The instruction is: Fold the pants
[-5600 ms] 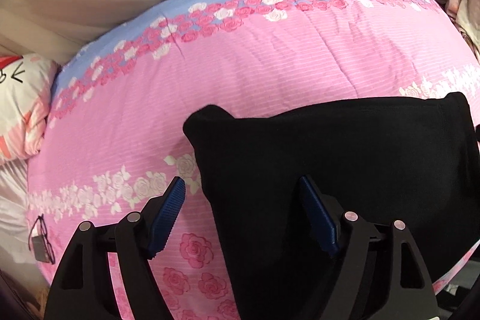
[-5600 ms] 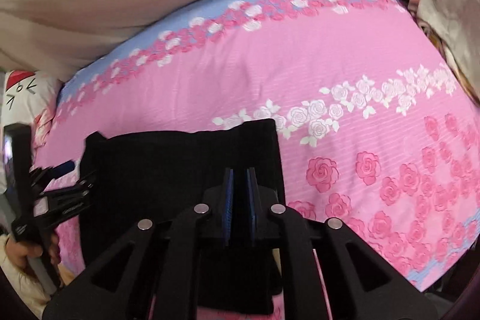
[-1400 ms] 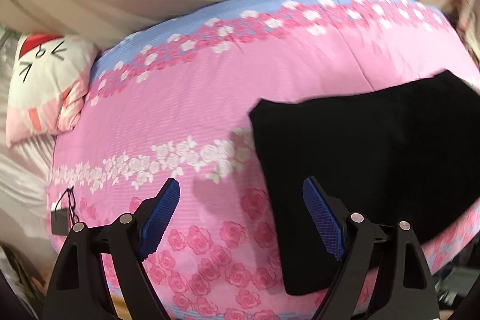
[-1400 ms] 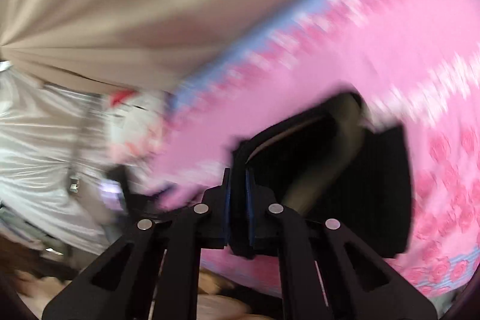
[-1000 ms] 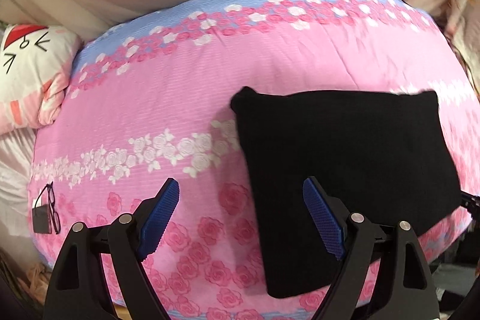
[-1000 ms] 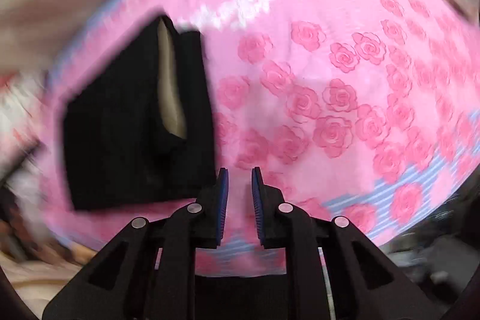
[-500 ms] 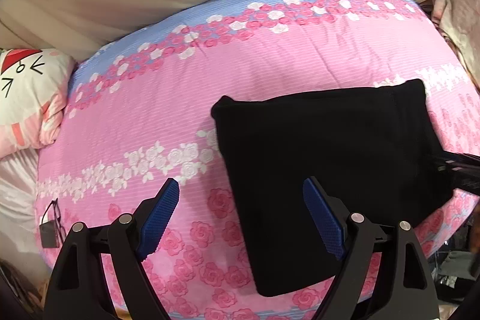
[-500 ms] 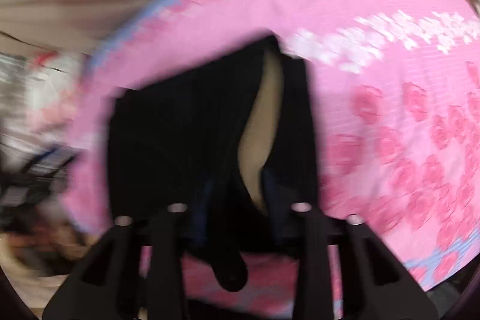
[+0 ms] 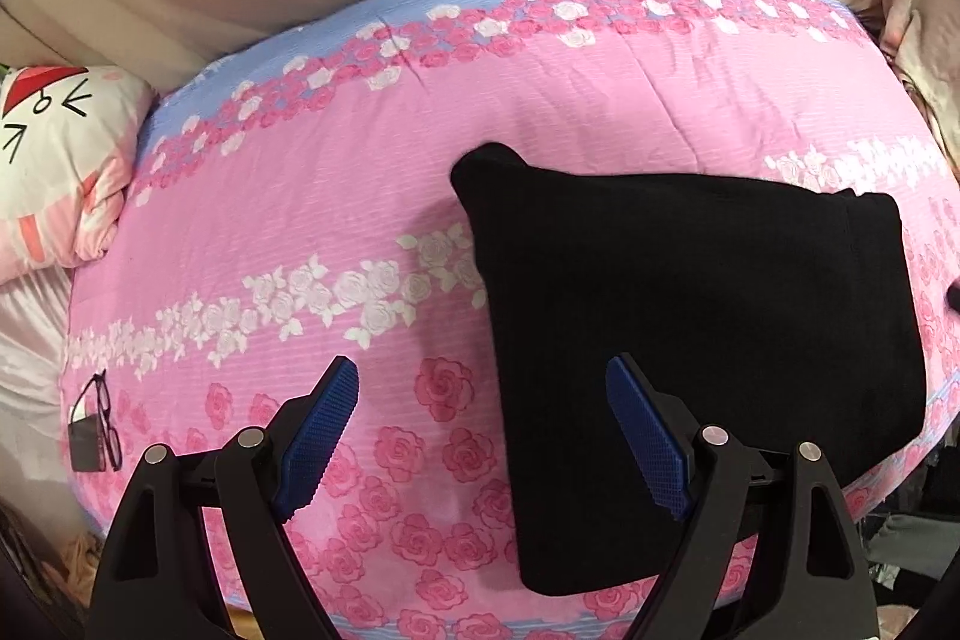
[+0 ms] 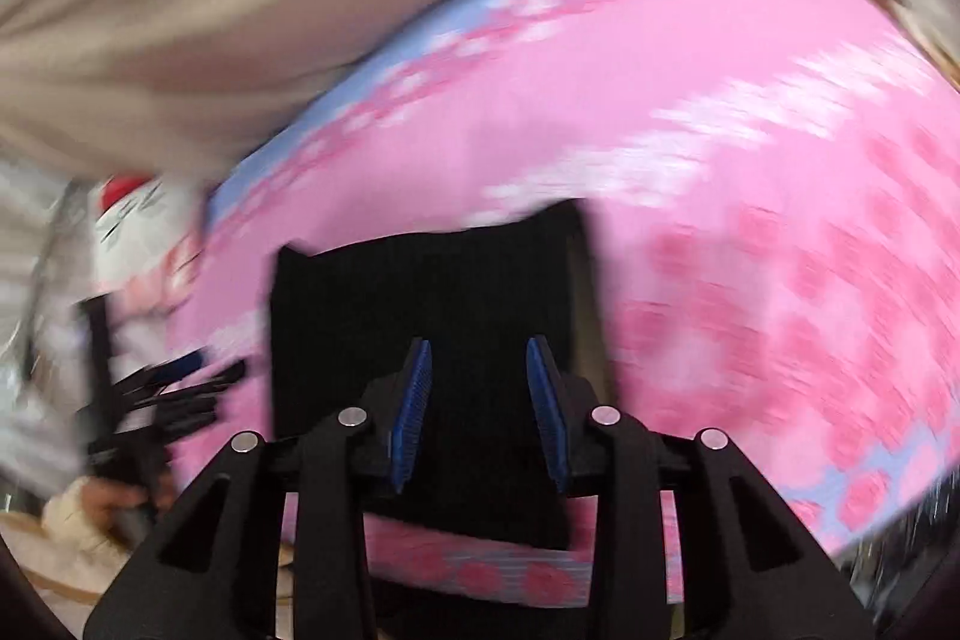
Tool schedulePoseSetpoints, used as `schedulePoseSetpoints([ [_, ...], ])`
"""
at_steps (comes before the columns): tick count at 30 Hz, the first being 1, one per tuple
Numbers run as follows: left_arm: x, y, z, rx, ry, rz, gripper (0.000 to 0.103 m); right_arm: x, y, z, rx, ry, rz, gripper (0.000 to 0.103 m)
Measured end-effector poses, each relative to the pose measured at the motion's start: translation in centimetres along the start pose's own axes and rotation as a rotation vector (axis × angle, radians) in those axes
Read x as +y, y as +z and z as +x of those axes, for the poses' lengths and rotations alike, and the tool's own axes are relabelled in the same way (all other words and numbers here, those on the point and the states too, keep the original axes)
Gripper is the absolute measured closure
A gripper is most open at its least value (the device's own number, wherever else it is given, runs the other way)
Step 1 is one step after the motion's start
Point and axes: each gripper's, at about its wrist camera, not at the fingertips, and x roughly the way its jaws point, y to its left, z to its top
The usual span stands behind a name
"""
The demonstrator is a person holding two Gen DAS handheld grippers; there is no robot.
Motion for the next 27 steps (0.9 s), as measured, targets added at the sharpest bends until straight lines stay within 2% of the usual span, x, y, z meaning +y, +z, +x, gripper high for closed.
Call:
schedulePoseSetpoints([
  [2,-0.7,0.0,1.0,0.029,-0.001,0.023,0.02,2.1,0.5,2.8,0.065,0.033,-0.116,0.072],
  [3,-1.2,-0.1,1.6,0.033,0.015,0.048,0.02,2.3,0.8,4.1,0.09,0.011,-0.156,0.072],
  [4,-1.5,-0.2,1.9,0.038,0.033,0.063,0.02,1.5,1.1,6.6,0.122,-0.091,-0.202,0.074],
  [5,-1.9,-0.3,2.7,0.053,0.053,0.083,0.02,0.0,1.5,8.4,0.136,-0.181,-0.199,0.102],
  [6,-2.2,-0.4,3.4,0.062,0.053,0.095,0.019,-1.5,2.3,8.8,0.128,-0.188,-0.128,0.103],
  [7,-2.3,-0.5,3.9,0.065,0.055,0.098,0.019,-1.8,3.4,7.6,0.082,-0.158,-0.037,0.097],
  [8,-2.5,-0.5,4.1,0.067,0.063,0.103,0.019,-1.0,3.8,6.3,0.036,-0.14,-0.036,0.094],
  [9,-2.7,-0.5,4.2,0.063,0.072,0.115,0.018,0.5,3.9,5.5,0.024,-0.11,-0.085,0.094],
  [12,-3.0,-0.5,4.0,0.05,0.082,0.127,0.018,5.1,2.3,7.7,0.173,-0.016,-0.269,0.097],
  [13,-2.9,-0.6,4.1,0.051,0.081,0.124,0.018,5.0,1.8,9.3,0.21,-0.053,-0.319,0.097],
  [14,-2.9,-0.5,4.2,0.054,0.079,0.12,0.018,4.3,1.2,10.5,0.224,-0.139,-0.348,0.098],
  [15,-2.9,-0.5,4.2,0.057,0.077,0.117,0.018,2.3,1.8,11.7,0.214,-0.175,-0.295,0.103],
  [16,-2.8,-0.4,4.2,0.059,0.075,0.114,0.017,0.3,2.9,11.3,0.191,-0.11,-0.163,0.103],
  [17,-2.8,-0.3,4.1,0.06,0.066,0.11,0.017,-1.0,3.8,10.3,0.153,-0.103,-0.041,0.103],
  [18,-2.8,-0.2,3.9,0.059,0.066,0.108,0.017,-1.5,4.6,8.9,0.103,-0.117,0.021,0.101],
  [19,-2.8,-0.2,3.7,0.057,0.069,0.11,0.017,-1.4,5.1,6.8,0.043,-0.122,0.025,0.096],
  [21,-2.8,-0.2,3.4,0.045,0.07,0.105,0.017,-0.6,5.0,3.6,-0.017,-0.179,-0.033,0.094],
  [24,-2.7,0.0,3.0,0.043,0.071,0.086,0.017,-0.2,3.7,1.6,-0.022,-0.184,-0.036,0.087],
  [27,-2.3,0.4,2.1,0.028,0.074,0.066,0.017,0.9,0.6,2.1,0.046,-0.167,-0.034,0.087],
])
